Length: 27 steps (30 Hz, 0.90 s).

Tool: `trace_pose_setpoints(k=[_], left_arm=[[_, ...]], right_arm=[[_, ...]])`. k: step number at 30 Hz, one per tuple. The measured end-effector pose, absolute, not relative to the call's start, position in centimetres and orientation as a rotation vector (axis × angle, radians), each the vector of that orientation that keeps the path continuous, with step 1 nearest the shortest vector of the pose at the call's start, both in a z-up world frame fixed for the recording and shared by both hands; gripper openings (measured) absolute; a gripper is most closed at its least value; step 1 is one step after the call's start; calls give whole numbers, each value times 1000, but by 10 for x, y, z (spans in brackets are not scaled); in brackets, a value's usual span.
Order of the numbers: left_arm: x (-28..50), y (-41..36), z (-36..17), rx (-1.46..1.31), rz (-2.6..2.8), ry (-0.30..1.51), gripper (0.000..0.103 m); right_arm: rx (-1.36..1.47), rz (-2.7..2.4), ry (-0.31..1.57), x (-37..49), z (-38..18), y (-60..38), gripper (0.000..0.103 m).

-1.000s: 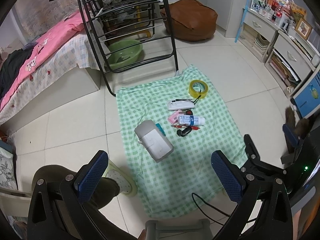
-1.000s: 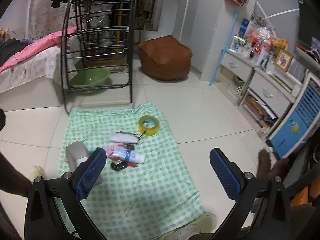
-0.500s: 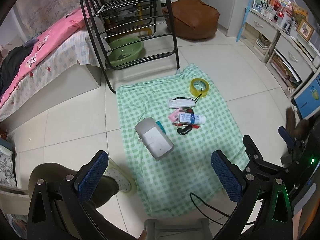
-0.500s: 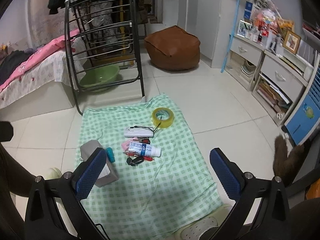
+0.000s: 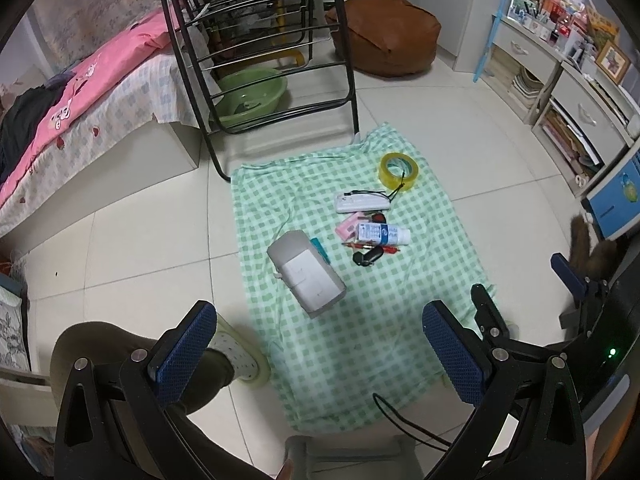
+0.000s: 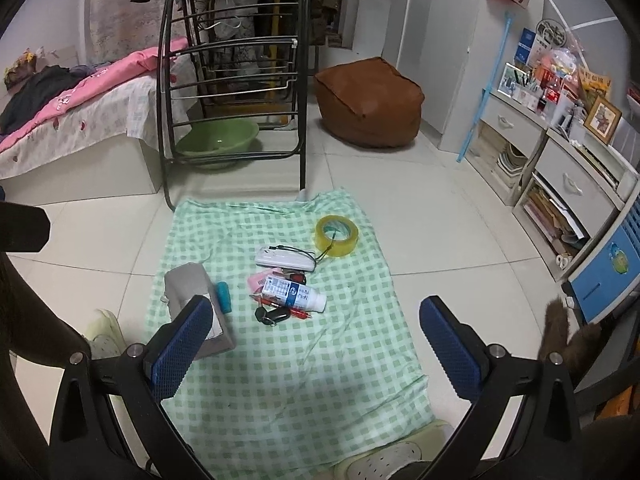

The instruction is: Organize rigid objects

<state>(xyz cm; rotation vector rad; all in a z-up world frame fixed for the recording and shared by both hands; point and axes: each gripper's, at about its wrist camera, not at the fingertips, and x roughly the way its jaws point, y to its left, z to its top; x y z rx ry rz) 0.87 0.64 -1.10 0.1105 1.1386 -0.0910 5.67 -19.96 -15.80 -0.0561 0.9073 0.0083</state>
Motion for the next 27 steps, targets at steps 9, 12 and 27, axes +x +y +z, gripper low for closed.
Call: trace_pose_setpoints(k=[9,12,27], left_arm=[[14,7,-18,105,-91,1155,103],[17,7,-21,102,-90,1164,103],[75,42,-113,36,-151,1397,103]], right_arm=[[-70,-19,931,60,-163,-196,103],[-81,-21,935,62,-165,-193,103],[97,-17,1239,87,-228,-207,103]])
